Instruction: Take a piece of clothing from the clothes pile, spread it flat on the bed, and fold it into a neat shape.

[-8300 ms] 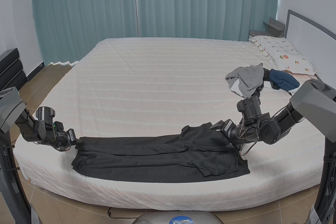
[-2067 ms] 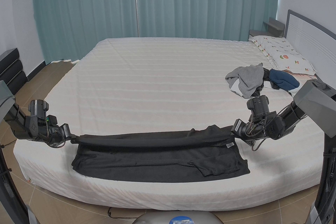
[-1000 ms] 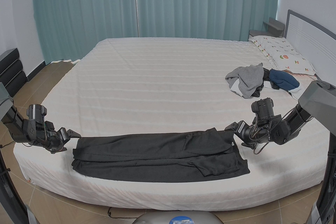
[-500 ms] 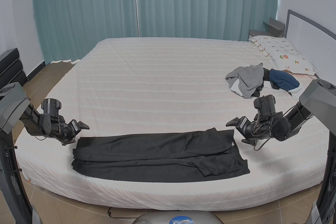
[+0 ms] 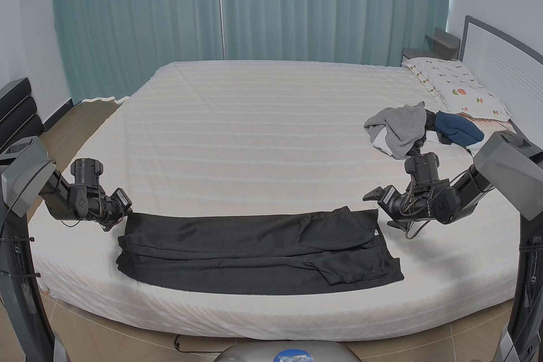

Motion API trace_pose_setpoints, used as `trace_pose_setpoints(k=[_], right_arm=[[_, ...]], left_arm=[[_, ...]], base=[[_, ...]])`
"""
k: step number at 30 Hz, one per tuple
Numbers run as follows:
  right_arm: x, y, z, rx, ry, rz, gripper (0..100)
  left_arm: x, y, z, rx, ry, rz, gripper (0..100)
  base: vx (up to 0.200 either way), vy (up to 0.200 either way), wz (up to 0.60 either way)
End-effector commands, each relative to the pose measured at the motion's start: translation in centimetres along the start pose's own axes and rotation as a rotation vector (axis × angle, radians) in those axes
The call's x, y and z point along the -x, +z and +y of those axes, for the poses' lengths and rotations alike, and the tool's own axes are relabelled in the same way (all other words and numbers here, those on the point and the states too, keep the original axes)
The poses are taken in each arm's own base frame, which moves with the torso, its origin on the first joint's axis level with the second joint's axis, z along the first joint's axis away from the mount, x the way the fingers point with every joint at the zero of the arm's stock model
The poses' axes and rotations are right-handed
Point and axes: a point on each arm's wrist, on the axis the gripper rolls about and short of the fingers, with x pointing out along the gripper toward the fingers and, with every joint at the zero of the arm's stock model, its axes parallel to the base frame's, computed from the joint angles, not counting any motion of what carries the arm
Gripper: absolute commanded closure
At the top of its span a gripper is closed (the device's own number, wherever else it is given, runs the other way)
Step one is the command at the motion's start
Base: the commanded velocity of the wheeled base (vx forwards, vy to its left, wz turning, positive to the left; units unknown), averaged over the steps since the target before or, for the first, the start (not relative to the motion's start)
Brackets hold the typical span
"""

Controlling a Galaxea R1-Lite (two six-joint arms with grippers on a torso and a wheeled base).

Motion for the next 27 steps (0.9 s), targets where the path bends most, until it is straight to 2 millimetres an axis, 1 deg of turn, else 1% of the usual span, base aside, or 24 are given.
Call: trace_pose_setpoints(k=[1,12,13,15,16,27], right_arm=[[-1.6,-0.2,-0.5,-0.002,-0.009,0.011,0],[-2.6,-0.4,-0.5,0.0,-0.009,0.017,0],[-2.6,-0.5,-0.6,0.0,-0.01,0.018,100],[-2.8,-0.6,-0.7,0.0,-0.011,0.017,100],[-2.9,-0.6,-0.7,0.0,-0.011,0.015,100],[-2.9,0.2,-0.6,-0.007,-0.003,-0.01,100]], left_arm=[[0.0,0.4,0.1,0.027,-0.01,-0.026,100],[-0.3,0.2,0.3,0.028,-0.005,-0.016,100],[-0.3,0.3,0.2,0.028,-0.005,-0.018,100],[-0.5,0.3,0.3,0.029,-0.006,-0.017,100],[-0.5,0.3,0.3,0.031,-0.006,-0.017,0],[-0.6,0.2,0.5,0.032,0.0,-0.011,0]], base=[[0.0,0.0,0.0],[0.0,0.0,0.0],[0.0,0.0,0.0],[0.0,0.0,0.0],[0.0,0.0,0.0],[0.0,0.0,0.0]])
